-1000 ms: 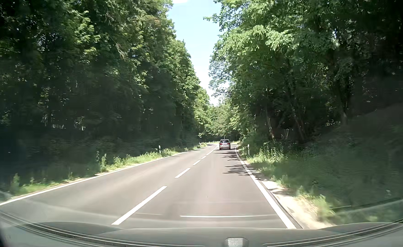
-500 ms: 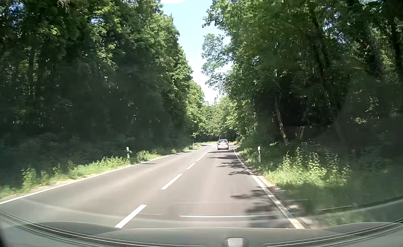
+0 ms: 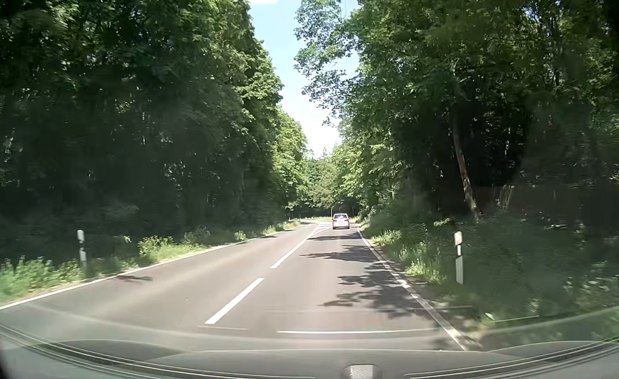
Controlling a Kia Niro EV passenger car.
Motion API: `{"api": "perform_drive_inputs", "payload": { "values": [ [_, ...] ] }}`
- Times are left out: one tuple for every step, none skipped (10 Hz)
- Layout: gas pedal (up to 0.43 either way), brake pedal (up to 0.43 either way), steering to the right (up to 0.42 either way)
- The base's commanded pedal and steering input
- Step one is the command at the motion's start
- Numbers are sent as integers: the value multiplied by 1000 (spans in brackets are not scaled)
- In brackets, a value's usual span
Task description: Follow the waypoints while adhering to traffic rules and regulations
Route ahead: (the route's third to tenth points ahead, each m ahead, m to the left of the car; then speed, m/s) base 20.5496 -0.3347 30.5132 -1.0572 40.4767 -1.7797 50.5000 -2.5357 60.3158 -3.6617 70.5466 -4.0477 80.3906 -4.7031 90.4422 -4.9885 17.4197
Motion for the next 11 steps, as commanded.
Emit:
{"api": "perform_drive_inputs", "payload": {
  "values": [
    [157,30,9],
    [157,30,8],
    [157,30,8],
    [157,30,8],
    [157,30,8],
    [157,30,8],
    [157,30,8],
    [157,30,8],
    [157,30,8],
    [157,30,8],
    [157,30,8]
  ]
}}
